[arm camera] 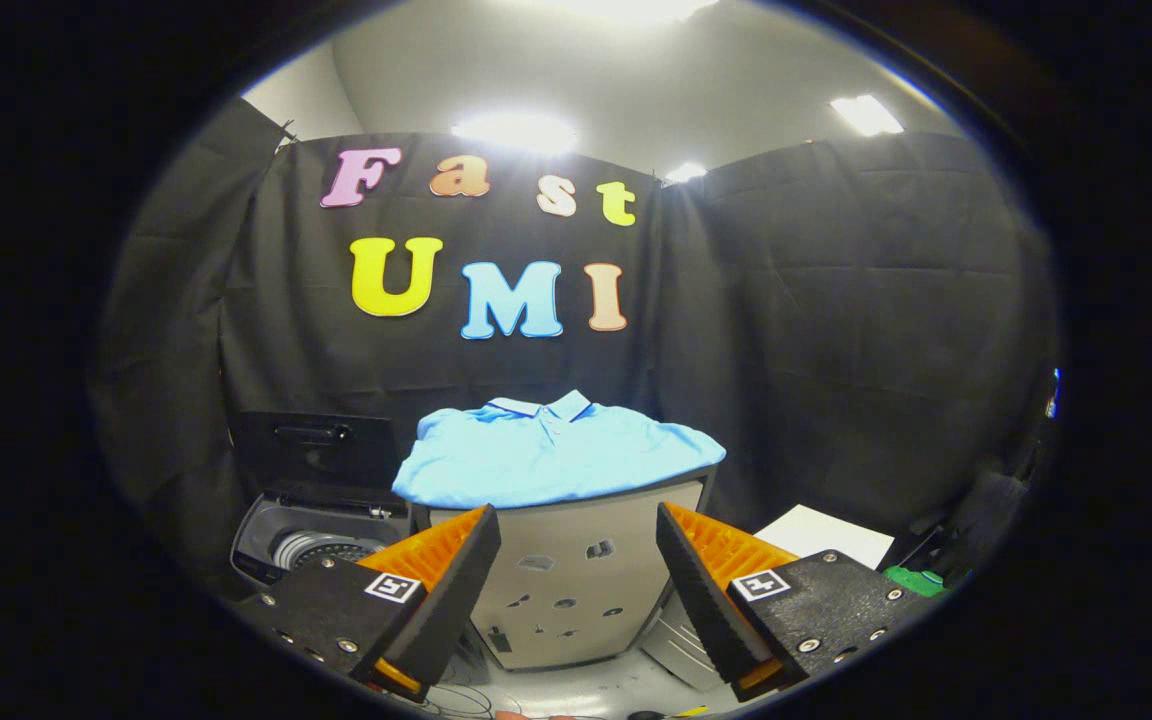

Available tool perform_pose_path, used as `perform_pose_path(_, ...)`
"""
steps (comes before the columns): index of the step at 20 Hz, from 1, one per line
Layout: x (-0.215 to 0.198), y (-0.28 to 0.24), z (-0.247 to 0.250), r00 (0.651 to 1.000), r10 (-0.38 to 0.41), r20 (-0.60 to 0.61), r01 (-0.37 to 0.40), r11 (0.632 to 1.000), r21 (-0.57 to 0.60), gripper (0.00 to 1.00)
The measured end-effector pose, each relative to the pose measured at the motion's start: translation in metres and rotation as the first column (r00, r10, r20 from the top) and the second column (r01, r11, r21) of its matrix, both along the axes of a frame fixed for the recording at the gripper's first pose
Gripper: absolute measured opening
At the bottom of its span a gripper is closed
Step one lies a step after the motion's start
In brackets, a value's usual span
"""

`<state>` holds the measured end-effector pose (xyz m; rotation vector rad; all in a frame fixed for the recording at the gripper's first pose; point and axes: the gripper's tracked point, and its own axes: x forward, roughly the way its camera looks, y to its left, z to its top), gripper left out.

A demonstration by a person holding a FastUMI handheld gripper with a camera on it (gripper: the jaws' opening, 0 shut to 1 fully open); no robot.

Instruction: Put the clothes into the washing machine and then close the washing machine lid.

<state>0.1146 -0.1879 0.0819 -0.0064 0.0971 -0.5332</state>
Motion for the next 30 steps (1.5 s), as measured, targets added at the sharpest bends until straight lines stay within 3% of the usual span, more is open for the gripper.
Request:
perform_pose_path(8, 0.083, -0.081, -0.012, 0.999, -0.033, -0.016, 0.034, 0.994, 0.107, 0.97)
perform_pose_path(12, 0.125, -0.109, -0.025, 0.999, -0.003, -0.047, 0.010, 0.990, 0.143, 0.97)
perform_pose_path(24, 0.219, -0.114, -0.047, 0.973, 0.211, -0.089, -0.186, 0.954, 0.234, 0.96)
perform_pose_path(30, 0.236, -0.112, -0.057, 0.956, 0.265, -0.125, -0.221, 0.933, 0.284, 0.96)
